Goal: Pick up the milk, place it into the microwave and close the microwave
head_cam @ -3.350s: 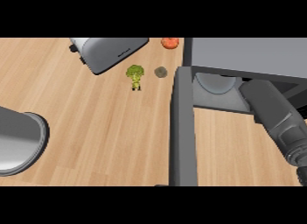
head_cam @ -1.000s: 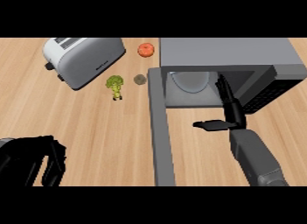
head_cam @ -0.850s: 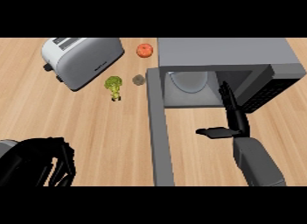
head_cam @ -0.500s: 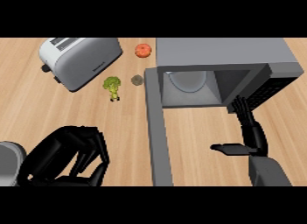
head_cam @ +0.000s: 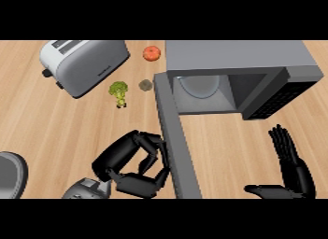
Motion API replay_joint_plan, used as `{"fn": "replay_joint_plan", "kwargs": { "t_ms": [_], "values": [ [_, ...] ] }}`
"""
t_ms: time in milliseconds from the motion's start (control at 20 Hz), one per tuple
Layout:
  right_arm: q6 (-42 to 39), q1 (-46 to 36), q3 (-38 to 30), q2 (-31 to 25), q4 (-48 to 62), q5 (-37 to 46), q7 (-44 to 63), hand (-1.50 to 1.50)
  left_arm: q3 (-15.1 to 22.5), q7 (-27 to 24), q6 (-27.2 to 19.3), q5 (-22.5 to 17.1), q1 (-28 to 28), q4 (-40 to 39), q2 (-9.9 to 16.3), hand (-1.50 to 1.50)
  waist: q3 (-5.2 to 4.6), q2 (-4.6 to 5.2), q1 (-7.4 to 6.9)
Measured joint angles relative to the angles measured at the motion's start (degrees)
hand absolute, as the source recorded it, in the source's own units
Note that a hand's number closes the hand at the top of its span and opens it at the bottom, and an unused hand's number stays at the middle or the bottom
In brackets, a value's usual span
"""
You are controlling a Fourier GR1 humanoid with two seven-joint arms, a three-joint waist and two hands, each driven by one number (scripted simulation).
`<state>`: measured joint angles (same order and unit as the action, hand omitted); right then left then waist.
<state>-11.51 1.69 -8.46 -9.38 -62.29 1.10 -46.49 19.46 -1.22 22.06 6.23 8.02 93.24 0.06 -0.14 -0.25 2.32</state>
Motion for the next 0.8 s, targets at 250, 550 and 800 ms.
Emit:
{"fn": "replay_joint_plan", "kwargs": {
  "t_ms": [250, 550, 800],
  "values": [
    [-3.0, 7.9, 1.1, -2.2, -11.6, -0.9, 1.4, -1.50, 6.5, -6.7, -8.4, 3.1, 4.2, -12.4, 0.1, 1.50, -0.01, 0.11, 0.22],
    [-7.5, 12.2, 1.5, -3.4, -24.0, -5.8, 6.0, -1.50, 14.7, -18.6, -23.0, 0.6, 9.3, -27.1, 0.2, 1.50, -0.06, 0.40, 0.94],
    [-11.0, 15.2, 1.0, -4.8, -32.2, -10.3, 9.6, -1.50, 22.0, -22.9, -32.1, -8.4, 15.7, -35.0, 0.2, 1.50, -0.07, 0.63, 1.78]
  ]
}}
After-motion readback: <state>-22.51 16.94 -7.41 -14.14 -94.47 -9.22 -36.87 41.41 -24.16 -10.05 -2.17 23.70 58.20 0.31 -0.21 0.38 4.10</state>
